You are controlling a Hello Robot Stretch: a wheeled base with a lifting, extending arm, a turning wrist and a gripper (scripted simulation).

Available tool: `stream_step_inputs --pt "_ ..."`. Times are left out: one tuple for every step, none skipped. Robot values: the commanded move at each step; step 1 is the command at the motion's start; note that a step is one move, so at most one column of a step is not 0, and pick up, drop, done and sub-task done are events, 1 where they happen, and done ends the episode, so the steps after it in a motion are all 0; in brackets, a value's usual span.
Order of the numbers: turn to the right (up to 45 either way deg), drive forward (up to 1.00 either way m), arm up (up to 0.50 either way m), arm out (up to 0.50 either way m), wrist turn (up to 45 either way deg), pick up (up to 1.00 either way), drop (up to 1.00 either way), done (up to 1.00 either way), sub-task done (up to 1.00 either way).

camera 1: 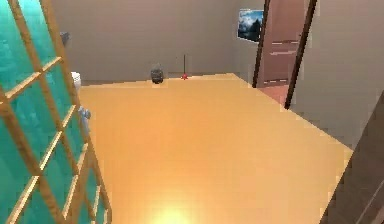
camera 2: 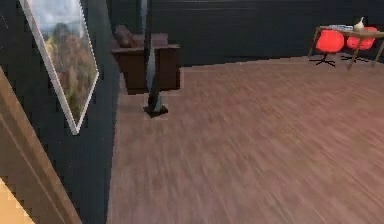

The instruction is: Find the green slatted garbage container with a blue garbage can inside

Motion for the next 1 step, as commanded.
stream_step_inputs --pt "0.0 1.00 0.00 0.00 0.0 0.00 0.00 0.00 0.00"
